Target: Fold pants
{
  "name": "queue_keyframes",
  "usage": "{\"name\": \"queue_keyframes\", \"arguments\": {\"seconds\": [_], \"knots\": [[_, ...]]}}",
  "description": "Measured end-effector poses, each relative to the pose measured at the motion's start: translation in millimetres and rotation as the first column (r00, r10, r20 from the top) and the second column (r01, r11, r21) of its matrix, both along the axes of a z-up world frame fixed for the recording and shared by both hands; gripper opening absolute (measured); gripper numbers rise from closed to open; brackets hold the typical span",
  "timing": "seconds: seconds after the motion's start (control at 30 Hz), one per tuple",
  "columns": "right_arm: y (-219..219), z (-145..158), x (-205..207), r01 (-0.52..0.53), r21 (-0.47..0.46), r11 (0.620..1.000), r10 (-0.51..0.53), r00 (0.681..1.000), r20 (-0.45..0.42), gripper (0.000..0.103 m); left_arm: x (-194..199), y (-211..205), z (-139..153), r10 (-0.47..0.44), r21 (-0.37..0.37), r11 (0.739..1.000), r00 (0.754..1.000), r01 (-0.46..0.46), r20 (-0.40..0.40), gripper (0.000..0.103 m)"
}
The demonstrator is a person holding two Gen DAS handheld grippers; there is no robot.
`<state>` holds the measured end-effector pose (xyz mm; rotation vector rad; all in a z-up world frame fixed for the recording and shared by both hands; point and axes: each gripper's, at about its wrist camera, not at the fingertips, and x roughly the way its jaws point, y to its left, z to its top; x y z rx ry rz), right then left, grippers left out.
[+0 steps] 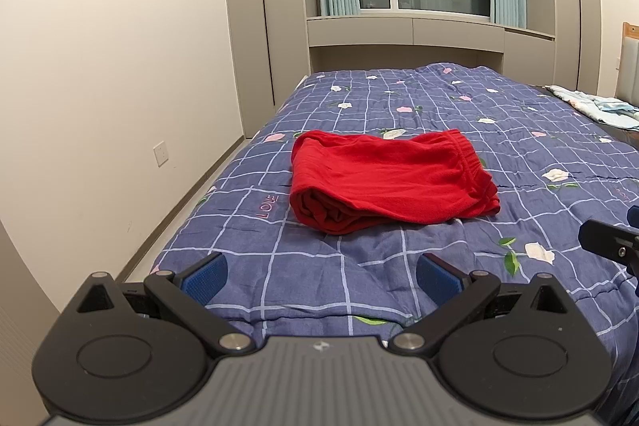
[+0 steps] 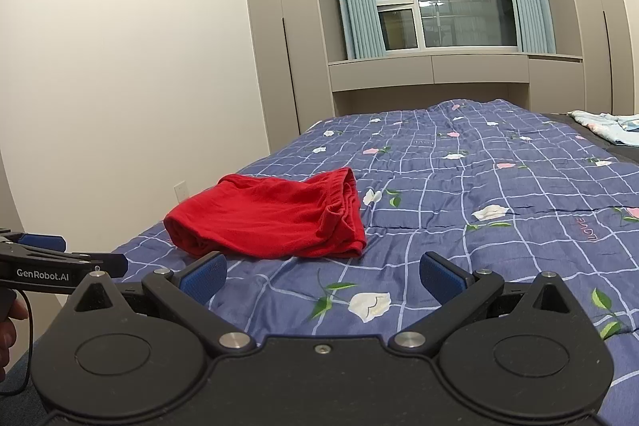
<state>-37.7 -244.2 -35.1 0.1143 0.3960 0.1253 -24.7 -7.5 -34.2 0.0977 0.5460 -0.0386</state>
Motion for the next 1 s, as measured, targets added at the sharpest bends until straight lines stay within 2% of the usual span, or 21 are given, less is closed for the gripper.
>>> {"name": "queue_keyframes", "arguments": {"seconds": [0.3, 1.0], "knots": [[1.1, -0.8, 1.2, -0.001, 0.002, 1.000, 0.001, 1.000, -0.007, 0.103, 4.1, 7.0, 1.0, 0.038, -0.033, 0.999, 0.998, -0.039, -0.041, 0.103], [0.8, -6.1, 4.1, 0.001, 0.006, 1.000, -0.001, 1.000, -0.020, 0.103, 8.4, 4.3, -1.5, 0.023, -0.020, 1.000, 0.997, -0.024, -0.072, 0.103]]}}
